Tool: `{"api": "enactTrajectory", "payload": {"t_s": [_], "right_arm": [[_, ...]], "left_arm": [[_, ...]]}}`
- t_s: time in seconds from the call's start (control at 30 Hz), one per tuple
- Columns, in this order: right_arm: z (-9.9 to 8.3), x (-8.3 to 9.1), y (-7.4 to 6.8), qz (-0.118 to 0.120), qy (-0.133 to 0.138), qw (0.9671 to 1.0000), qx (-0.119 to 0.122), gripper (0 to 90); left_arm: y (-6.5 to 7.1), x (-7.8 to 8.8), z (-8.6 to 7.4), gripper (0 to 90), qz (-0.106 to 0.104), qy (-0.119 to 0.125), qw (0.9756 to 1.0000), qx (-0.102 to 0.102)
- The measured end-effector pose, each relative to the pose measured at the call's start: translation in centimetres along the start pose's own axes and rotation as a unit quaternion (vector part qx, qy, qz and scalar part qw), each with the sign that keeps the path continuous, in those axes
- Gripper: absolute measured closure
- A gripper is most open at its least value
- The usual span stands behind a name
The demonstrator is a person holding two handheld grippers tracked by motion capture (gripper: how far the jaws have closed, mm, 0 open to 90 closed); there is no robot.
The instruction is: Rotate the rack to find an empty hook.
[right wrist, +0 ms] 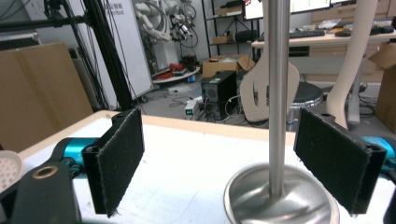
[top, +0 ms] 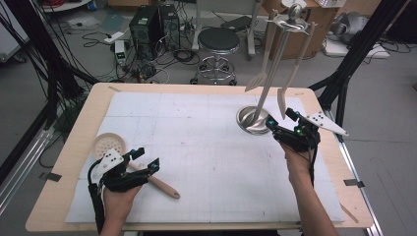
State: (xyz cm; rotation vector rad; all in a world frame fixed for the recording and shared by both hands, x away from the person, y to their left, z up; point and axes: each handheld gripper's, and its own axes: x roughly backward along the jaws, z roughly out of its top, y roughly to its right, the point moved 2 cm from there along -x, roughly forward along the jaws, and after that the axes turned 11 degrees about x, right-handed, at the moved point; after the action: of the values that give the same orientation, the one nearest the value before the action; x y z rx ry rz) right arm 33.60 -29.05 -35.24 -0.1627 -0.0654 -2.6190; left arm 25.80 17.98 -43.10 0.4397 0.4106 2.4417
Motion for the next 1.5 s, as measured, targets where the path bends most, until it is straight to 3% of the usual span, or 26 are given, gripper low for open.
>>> {"api": "enactTrajectory", "payload": {"t_s": [0.13, 0.3, 0.57, 0.8, 1.27, 1.5], "right_arm": [[-1.3, 0.4, -0.2, 0.004, -0.014, 0.9999, 0.005, 15.5], [-2.7, 1.2, 0.0, 0.01, -0.023, 0.9997, -0.006, 15.5], [-5.3, 1.5, -0.6, 0.019, -0.047, 0.9987, 0.004, 15.5], [-5.9, 1.8, -0.3, 0.024, -0.047, 0.9986, -0.001, 15.5], [-7.6, 3.3, -0.2, 0.039, -0.07, 0.9968, -0.002, 15.3], [-8.1, 3.5, -0.4, 0.045, -0.067, 0.9966, -0.012, 15.3]], "left_arm": [[0.1, -0.2, -0.1, 28.0, 0.001, -0.005, 1.0, -0.003], [0.2, -0.3, -0.1, 28.0, 0.002, -0.009, 0.9999, -0.006], [0.2, -0.4, -0.2, 28.0, 0.006, -0.012, 0.9999, -0.007], [0.1, -0.4, -0.3, 28.0, 0.008, -0.014, 0.9998, -0.01], [0.3, -0.8, -0.5, 28.0, 0.008, -0.022, 0.9996, -0.013], [0.3, -0.9, -0.5, 28.0, 0.007, -0.026, 0.9995, -0.015]]}}
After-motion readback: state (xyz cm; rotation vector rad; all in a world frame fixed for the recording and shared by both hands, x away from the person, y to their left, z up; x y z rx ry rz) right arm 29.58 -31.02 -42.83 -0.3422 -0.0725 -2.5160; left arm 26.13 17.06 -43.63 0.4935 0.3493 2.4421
